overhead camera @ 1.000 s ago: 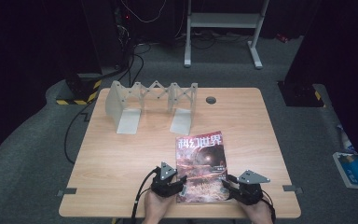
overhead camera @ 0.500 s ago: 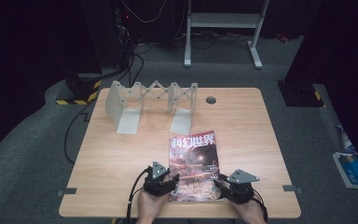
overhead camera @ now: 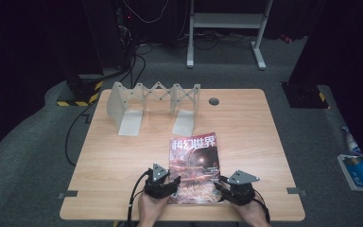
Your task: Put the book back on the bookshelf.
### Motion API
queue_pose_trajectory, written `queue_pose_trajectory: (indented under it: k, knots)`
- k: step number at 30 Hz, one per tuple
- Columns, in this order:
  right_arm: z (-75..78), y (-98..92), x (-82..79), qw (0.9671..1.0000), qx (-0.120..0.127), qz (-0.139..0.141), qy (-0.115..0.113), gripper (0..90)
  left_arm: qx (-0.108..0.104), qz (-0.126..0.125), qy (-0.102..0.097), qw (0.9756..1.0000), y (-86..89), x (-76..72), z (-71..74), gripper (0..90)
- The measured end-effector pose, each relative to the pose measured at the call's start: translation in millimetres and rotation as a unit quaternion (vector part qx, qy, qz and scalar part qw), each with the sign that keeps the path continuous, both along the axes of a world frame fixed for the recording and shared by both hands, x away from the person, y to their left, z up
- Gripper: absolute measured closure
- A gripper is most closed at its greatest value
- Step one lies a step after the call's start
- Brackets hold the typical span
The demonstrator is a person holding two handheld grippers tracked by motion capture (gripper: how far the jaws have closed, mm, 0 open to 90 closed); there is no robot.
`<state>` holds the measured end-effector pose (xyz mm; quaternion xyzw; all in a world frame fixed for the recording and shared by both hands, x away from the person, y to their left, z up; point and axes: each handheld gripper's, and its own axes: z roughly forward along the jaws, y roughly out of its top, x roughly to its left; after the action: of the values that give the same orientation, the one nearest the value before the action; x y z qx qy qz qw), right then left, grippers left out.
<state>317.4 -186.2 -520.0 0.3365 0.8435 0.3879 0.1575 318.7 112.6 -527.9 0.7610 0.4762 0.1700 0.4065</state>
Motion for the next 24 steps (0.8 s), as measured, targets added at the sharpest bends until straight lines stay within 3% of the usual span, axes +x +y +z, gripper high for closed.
queue_pose_trajectory:
  k: [8,13,15,18,24]
  knots:
    - [-1.5,-2.0,0.2,0.9999,0.011,0.000,-0.007,58.9,-0.007,0.019,-0.001,0.9998,-1.3,13.9,3.4,43.9]
    - [-0.8,-3.4,2.3,0.9998,0.019,-0.004,-0.003,55.9,0.003,0.029,-0.001,0.9996,-3.9,20.7,3.9,44.5]
    - [0.0,-5.0,2.3,0.9997,0.021,-0.007,-0.008,54.5,0.015,0.037,-0.014,0.9991,-4.3,24.0,1.9,45.8]
    - [1.1,-6.7,3.8,0.9997,0.022,-0.013,-0.002,53.3,0.000,0.042,-0.017,0.9990,-3.4,25.7,-2.3,46.0]
    - [3.7,-10.9,9.7,0.9994,0.027,-0.019,0.011,54.1,-0.011,0.048,-0.012,0.9987,-1.8,26.7,-3.2,45.8]
